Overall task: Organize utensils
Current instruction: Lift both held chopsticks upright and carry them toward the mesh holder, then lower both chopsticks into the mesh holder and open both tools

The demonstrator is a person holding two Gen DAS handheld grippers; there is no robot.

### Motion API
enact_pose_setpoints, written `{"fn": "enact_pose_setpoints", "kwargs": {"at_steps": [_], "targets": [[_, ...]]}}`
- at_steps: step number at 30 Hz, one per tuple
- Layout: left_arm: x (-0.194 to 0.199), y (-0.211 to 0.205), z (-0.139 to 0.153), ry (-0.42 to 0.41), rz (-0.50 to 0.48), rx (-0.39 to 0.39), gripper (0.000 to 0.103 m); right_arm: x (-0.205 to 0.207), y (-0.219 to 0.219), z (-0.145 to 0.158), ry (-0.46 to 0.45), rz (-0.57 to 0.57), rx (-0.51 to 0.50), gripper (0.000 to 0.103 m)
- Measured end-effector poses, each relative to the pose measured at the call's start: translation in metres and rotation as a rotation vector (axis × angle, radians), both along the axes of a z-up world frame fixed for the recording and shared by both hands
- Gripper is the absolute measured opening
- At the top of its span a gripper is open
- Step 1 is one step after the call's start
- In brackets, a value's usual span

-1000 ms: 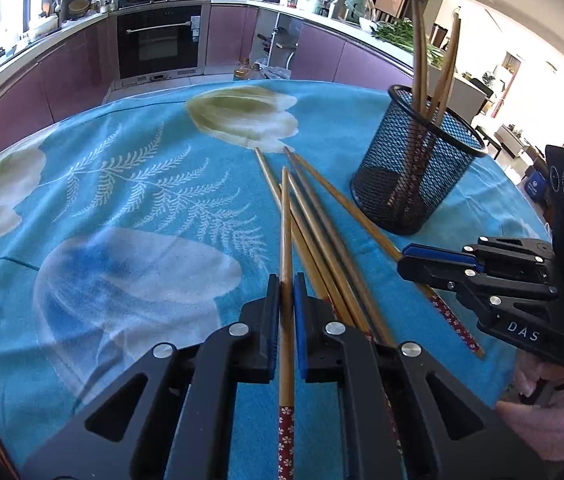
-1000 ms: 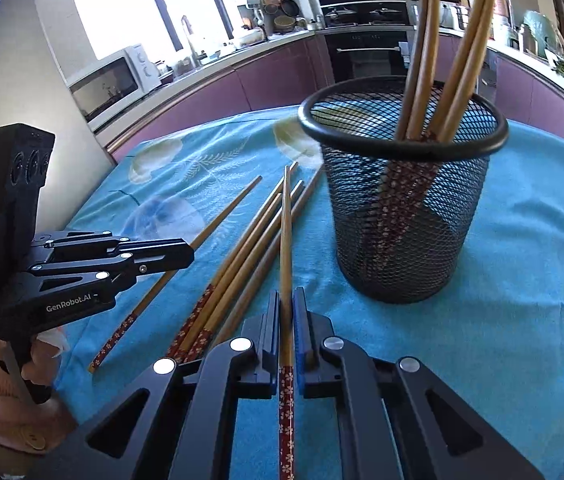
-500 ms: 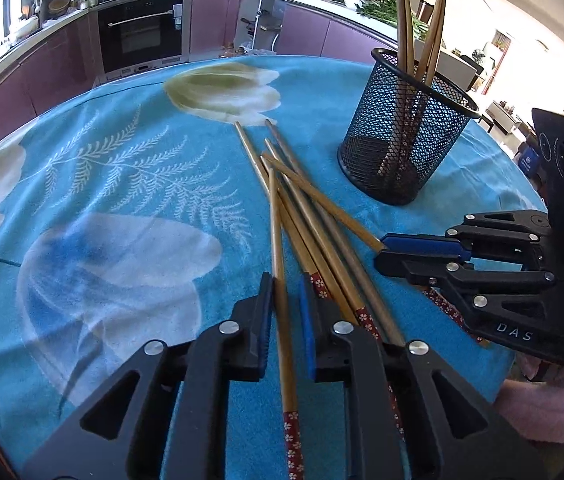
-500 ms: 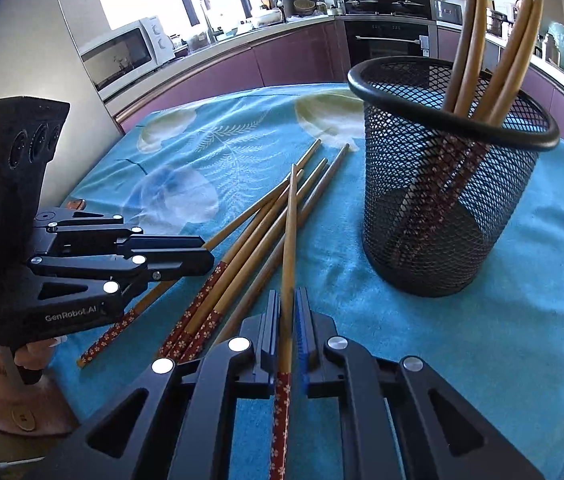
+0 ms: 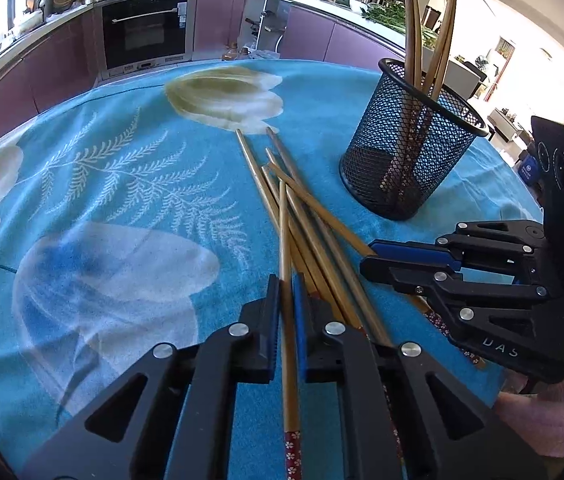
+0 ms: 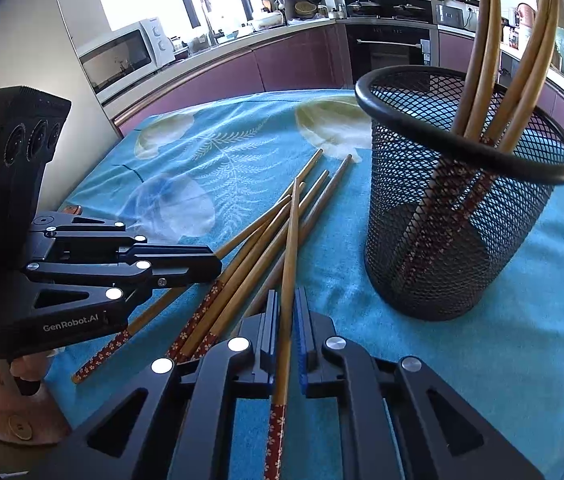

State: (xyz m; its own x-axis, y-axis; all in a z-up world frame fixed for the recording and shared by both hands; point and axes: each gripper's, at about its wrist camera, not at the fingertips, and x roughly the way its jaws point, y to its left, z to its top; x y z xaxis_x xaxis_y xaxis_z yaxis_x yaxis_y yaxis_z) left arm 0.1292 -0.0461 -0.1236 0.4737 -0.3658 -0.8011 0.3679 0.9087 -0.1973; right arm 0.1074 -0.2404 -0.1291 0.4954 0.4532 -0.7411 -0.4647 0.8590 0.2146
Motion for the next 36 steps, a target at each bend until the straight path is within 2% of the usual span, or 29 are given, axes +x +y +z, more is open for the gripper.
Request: {"fn": "enact_pose_setpoints", "kwargs": {"at_steps": [11, 36], "targets": [[-0.014, 0.004, 0.030, -0.061, -0.026, -0.047, 0.007, -0.012, -0.013, 0.026, -0.063, -0.007, 0.052, 0.006], [-0.044, 0.030, 0.095, -0.151, -0.121, -0.246, 0.007, -0.030, -0.050, 0.067, -0.183, -0.060, 0.159, 0.006]]}}
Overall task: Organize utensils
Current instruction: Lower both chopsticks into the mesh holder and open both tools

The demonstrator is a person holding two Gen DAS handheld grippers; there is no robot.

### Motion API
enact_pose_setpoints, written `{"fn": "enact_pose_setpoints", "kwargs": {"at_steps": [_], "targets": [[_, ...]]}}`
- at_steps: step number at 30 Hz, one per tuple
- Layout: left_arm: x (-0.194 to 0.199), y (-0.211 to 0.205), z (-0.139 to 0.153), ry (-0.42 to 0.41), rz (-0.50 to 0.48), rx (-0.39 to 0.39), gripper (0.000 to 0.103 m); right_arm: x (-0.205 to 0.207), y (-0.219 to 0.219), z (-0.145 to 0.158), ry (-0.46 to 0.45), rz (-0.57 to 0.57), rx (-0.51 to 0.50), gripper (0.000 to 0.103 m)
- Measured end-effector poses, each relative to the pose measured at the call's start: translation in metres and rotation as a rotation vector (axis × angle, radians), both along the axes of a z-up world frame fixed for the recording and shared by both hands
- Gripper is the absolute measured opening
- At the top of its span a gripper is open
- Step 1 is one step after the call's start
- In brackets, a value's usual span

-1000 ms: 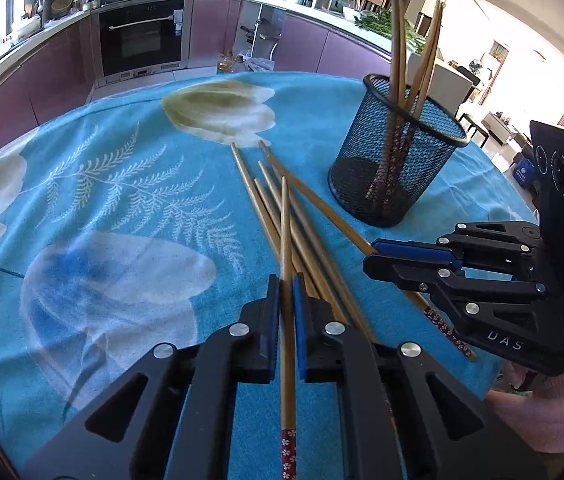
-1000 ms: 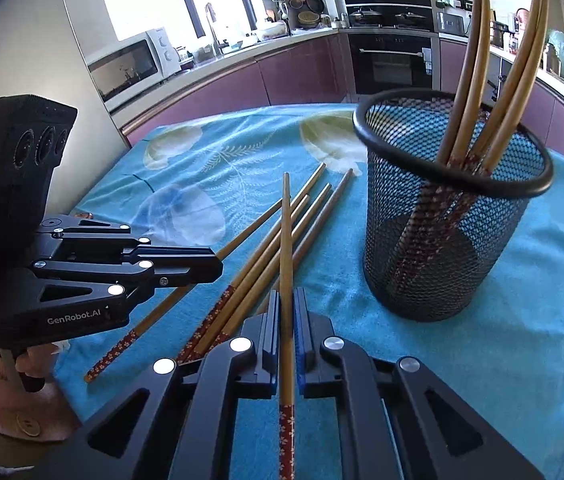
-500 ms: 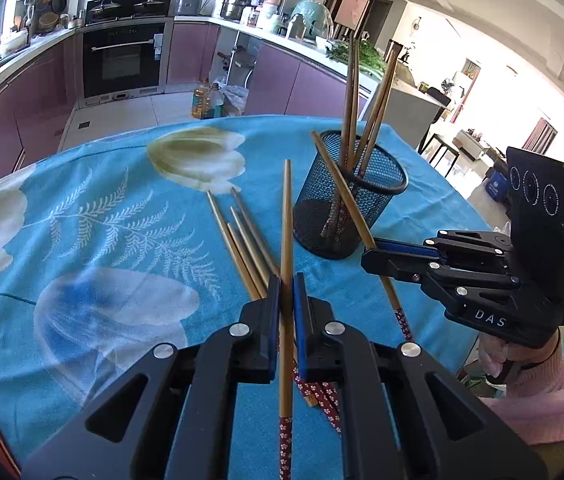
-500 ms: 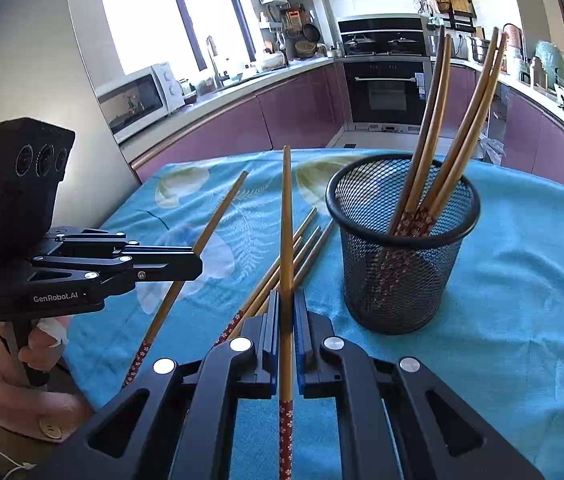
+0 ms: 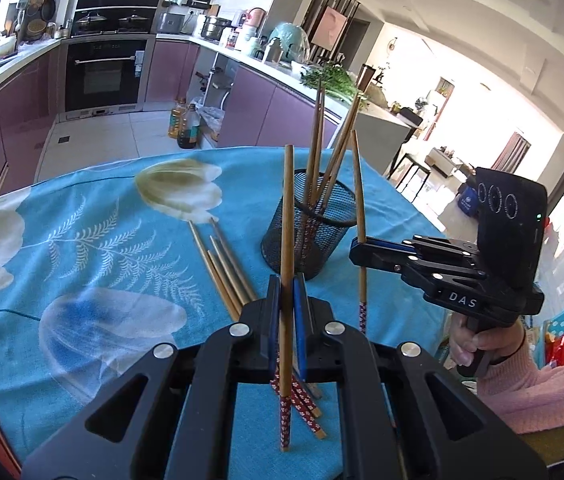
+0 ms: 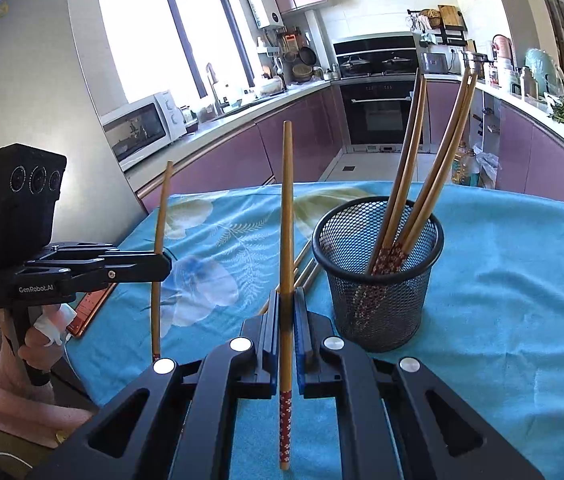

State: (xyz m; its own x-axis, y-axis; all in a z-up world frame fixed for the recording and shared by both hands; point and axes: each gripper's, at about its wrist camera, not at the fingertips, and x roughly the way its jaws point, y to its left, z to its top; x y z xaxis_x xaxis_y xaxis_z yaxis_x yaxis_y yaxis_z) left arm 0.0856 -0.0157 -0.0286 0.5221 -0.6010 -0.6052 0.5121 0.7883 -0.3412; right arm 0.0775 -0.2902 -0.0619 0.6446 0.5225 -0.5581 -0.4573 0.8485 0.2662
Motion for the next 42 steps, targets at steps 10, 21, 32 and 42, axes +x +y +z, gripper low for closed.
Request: {"fn": "enact_pose_setpoints", "kwargs": {"at_steps": [10, 21, 32, 42], "targets": [[-0.007, 0.008, 0.022, -0.040, -0.020, -0.052, 0.007, -0.001, -0.008, 0.012, -0.035, -0.010, 0.024, 0.006], [0.006, -0.002, 0.047, -0.094, -0.028, -0.086, 0.007, 0.000, -0.017, 0.033, -0.102, -0.023, 0.035, 0.006], [0.028, -0.029, 0.093, -0.195, -0.067, -0.108, 0.007, 0.012, -0.030, 0.070, -0.205, -0.055, 0.020, 0.006], [0.045, -0.053, 0.124, -0.265, -0.066, -0.093, 0.007, 0.026, -0.041, 0.091, -0.269, -0.076, 0.039, 0.006]]}}
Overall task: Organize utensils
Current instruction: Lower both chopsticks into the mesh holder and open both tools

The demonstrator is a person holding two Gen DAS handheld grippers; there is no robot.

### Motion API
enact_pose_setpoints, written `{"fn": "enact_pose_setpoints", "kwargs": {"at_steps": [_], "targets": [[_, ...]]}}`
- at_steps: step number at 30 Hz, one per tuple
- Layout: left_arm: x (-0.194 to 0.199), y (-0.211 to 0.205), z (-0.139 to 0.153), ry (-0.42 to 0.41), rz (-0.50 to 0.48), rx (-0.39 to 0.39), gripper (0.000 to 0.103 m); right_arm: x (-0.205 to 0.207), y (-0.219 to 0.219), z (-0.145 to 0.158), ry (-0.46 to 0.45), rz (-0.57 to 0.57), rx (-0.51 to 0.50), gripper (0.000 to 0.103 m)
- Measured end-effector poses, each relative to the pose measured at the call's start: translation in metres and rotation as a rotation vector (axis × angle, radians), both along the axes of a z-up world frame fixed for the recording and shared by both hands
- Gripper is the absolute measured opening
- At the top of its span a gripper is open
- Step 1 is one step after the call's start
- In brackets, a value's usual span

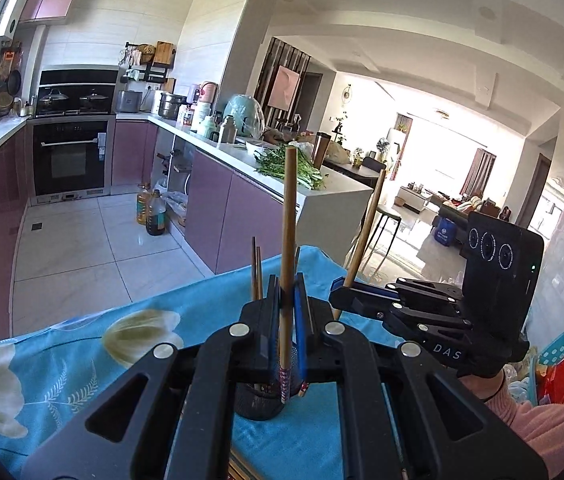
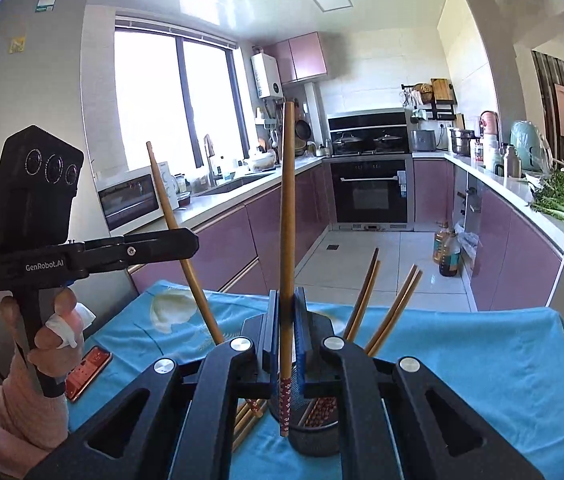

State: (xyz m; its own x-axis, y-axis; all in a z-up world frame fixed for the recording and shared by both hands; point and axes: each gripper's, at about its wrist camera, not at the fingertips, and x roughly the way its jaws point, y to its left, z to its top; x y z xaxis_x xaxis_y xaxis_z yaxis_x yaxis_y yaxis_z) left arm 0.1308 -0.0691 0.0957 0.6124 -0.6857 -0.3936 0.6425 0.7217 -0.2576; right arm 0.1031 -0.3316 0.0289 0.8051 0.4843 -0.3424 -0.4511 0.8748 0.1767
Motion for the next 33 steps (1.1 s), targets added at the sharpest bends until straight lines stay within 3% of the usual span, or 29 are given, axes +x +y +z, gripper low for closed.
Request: {"fn": "enact_pose_setpoints", "kwargs": {"at_steps": [8, 20, 27, 33], "targets": [[0.019, -0.019, -0.008, 0.020, 0.027, 0.062, 0.007, 0.022, -0.002, -0.007, 0.008, -0.038, 0.005, 0.006], [0.038, -0.040, -0.049, 0.123, -0.018, 0.219, 0.007, 0.056, 0.006, -0.056, 0.207, -0.024, -0.051, 0.006], [0.057, -0.052, -0.078, 0.186, -0.021, 0.265, 0.008, 0.062, 0.007, -0.070, 0.256, -0.065, -0.066, 0.008], [0.070, -0.053, -0.092, 0.218, 0.015, 0.251, 0.019, 0.055, 0.003, -0.069, 0.233, -0.096, -0.062, 0.017]]}}
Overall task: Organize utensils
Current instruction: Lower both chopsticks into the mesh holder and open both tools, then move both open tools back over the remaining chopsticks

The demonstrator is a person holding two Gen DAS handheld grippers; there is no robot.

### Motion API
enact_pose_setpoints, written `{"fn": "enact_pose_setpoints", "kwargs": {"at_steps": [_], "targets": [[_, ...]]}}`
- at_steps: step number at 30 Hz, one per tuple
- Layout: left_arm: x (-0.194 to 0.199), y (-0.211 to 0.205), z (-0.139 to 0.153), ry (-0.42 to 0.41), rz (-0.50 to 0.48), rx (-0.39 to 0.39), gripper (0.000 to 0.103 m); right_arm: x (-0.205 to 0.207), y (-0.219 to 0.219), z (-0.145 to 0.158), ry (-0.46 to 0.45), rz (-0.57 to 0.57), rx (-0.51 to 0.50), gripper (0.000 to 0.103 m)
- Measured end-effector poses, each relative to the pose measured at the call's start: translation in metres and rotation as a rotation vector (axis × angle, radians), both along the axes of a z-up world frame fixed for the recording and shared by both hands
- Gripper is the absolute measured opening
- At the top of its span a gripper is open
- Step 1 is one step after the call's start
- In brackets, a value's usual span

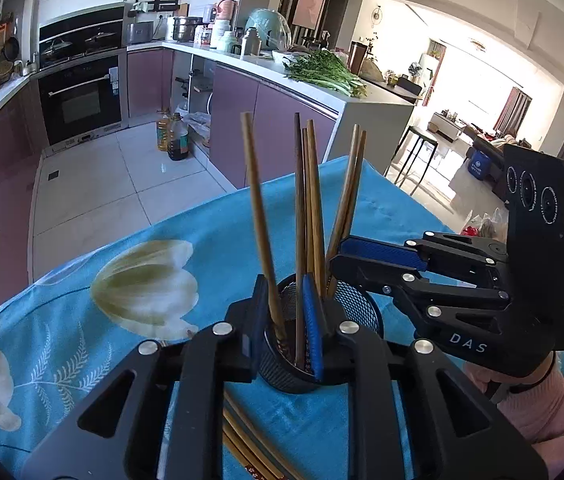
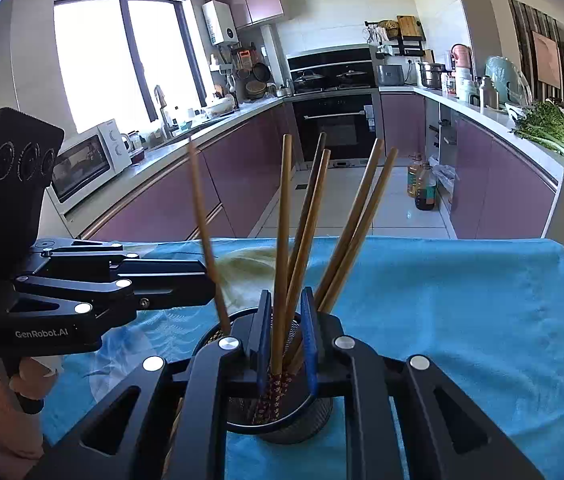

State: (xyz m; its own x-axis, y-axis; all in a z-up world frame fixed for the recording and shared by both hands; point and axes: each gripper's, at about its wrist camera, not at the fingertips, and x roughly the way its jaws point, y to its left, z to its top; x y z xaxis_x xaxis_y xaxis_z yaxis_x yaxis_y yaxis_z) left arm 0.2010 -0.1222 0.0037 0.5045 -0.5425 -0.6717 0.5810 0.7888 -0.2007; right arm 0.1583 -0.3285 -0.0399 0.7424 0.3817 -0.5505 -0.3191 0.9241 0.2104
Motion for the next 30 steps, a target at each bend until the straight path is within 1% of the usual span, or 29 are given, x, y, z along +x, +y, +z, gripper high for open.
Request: {"fn": "enact_pose_setpoints", "kwargs": {"at_steps": [2, 6, 8, 10, 12, 14, 17, 18, 20, 23, 26, 30], "targets": [[-0.001, 0.002, -0.003, -0.001, 0.010, -0.007, 0.020, -0.001, -0.002, 0.000, -0.004, -0.005, -0.001, 0.019], [-0.006, 0.012, -0.005, -0.015, 0.037, -0.026, 0.021, -0.003, -0.007, -0.003, 0.002, -0.006, 0.020, 0.019], [-0.012, 0.019, -0.005, -0.039, 0.059, -0.031, 0.021, -0.009, -0.006, -0.003, -0.008, 0.003, 0.024, 0.020], [-0.023, 0.029, -0.004, -0.072, 0.080, -0.039, 0.027, -0.018, -0.005, -0.001, -0.022, 0.022, 0.031, 0.022], [-0.035, 0.041, -0.003, -0.101, 0.101, -0.045, 0.029, -0.029, -0.002, 0.001, -0.036, 0.050, 0.038, 0.026], [-0.044, 0.052, -0.004, -0.116, 0.116, -0.051, 0.030, -0.041, 0.004, 0.002, -0.043, 0.092, 0.047, 0.027], [-0.057, 0.067, -0.011, -0.127, 0.151, -0.038, 0.033, -0.057, 0.018, -0.003, -0.034, 0.160, 0.042, 0.030], [-0.061, 0.072, -0.016, -0.121, 0.165, -0.031, 0.034, -0.059, 0.023, -0.006, -0.024, 0.179, 0.043, 0.033], [-0.065, 0.078, -0.025, -0.103, 0.180, -0.017, 0.034, -0.064, 0.037, -0.017, 0.009, 0.218, 0.034, 0.034], [-0.071, 0.085, -0.047, -0.050, 0.194, 0.010, 0.036, -0.066, 0.060, -0.044, 0.085, 0.253, -0.009, 0.035], [-0.074, 0.089, -0.070, -0.007, 0.214, 0.047, 0.036, -0.063, 0.075, -0.068, 0.157, 0.263, -0.042, 0.035], [-0.079, 0.093, -0.096, 0.051, 0.231, 0.067, 0.036, -0.063, 0.089, -0.085, 0.204, 0.271, -0.067, 0.035]]}}
